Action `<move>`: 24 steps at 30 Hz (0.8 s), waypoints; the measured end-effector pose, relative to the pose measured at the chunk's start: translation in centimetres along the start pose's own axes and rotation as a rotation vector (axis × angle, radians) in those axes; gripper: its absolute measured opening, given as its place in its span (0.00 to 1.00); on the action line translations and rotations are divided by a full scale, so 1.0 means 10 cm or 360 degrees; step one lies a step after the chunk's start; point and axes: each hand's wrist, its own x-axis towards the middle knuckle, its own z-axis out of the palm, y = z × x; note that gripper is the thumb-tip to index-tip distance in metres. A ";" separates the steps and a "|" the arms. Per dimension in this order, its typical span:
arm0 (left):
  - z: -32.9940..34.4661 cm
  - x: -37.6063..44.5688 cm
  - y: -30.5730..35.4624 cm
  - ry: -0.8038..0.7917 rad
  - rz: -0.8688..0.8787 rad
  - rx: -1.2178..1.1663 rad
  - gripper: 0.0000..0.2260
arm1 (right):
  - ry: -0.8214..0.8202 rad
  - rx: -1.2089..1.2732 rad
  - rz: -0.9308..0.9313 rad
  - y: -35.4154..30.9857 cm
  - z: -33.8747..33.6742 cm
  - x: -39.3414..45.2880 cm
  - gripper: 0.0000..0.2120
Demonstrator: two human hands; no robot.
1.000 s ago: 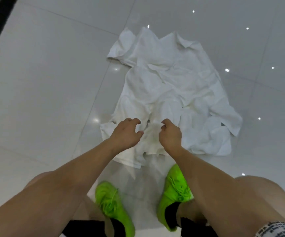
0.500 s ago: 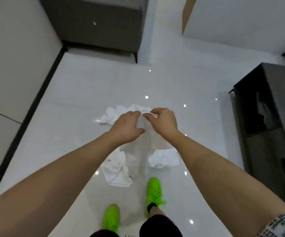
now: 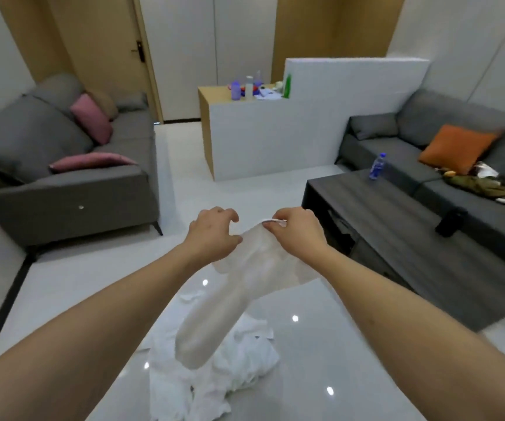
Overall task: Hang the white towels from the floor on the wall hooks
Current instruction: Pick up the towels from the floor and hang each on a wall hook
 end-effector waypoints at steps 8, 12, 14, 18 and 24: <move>0.65 0.19 2.64 -0.0049 0.0469 -0.0108 0.16 | 0.0412 -0.0107 0.0267 1.83 -2.06 -0.74 0.13; 1.21 0.04 4.10 -0.0339 0.0758 -0.0346 0.16 | 0.0565 -0.0142 0.0449 2.77 -2.93 -1.21 0.11; 1.49 -0.05 4.76 -0.0543 0.0922 -0.0378 0.17 | 0.0640 -0.0107 0.0519 3.15 -3.31 -1.41 0.09; 1.98 -0.08 5.89 -0.0653 0.1091 -0.0447 0.10 | 0.0754 -0.0051 0.0626 3.85 -3.99 -1.82 0.11; 2.64 0.21 7.34 -0.0546 0.1105 -0.0582 0.08 | 0.0856 -0.0071 0.0958 5.08 -4.87 -2.43 0.17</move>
